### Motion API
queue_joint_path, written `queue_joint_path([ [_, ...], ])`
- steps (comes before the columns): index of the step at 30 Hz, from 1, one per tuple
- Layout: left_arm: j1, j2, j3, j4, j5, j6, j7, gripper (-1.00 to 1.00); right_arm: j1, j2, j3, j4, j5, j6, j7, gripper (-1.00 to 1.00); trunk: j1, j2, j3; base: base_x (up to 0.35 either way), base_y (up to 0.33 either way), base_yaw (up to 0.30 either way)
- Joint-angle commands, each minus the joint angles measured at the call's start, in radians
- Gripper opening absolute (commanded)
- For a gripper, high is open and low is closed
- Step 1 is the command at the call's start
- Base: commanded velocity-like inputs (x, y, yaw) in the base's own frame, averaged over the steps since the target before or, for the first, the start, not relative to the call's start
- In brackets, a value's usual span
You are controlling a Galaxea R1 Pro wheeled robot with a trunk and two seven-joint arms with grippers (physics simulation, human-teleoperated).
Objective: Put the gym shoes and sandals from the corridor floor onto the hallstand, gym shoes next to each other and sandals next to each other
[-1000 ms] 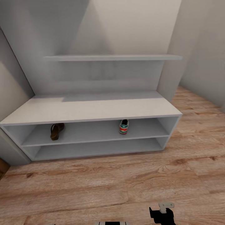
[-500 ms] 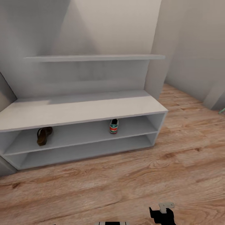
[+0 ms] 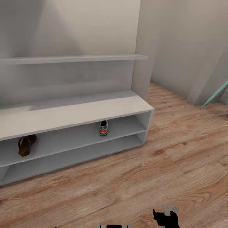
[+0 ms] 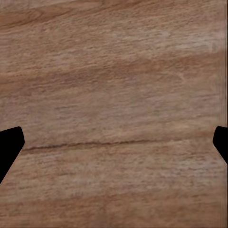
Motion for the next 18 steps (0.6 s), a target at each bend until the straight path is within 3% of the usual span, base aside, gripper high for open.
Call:
queue_joint_path([
  [1, 0.000, 0.000, 0.003, 0.001, -0.001, -0.003, -0.001, 1.00, -0.001, -0.001, 0.009, 0.001, -0.020, -0.004, -0.002, 1.00, 0.000, 0.000, -0.001, 0.000, 0.000, -0.268],
  [10, 0.000, 0.001, 0.005, 0.001, -0.001, -0.003, -0.001, 1.00, -0.001, -0.009, 0.009, 0.002, -0.042, -0.042, -0.008, 1.00, 0.000, 0.000, -0.001, 0.000, 0.000, -0.268],
  [18, 0.000, 0.001, 0.008, 0.001, -0.001, -0.002, 0.000, 1.00, 0.002, -0.015, 0.009, 0.001, -0.042, -0.046, -0.029, 1.00, -0.031, 0.056, 0.024, 0.000, 0.000, -0.268],
])
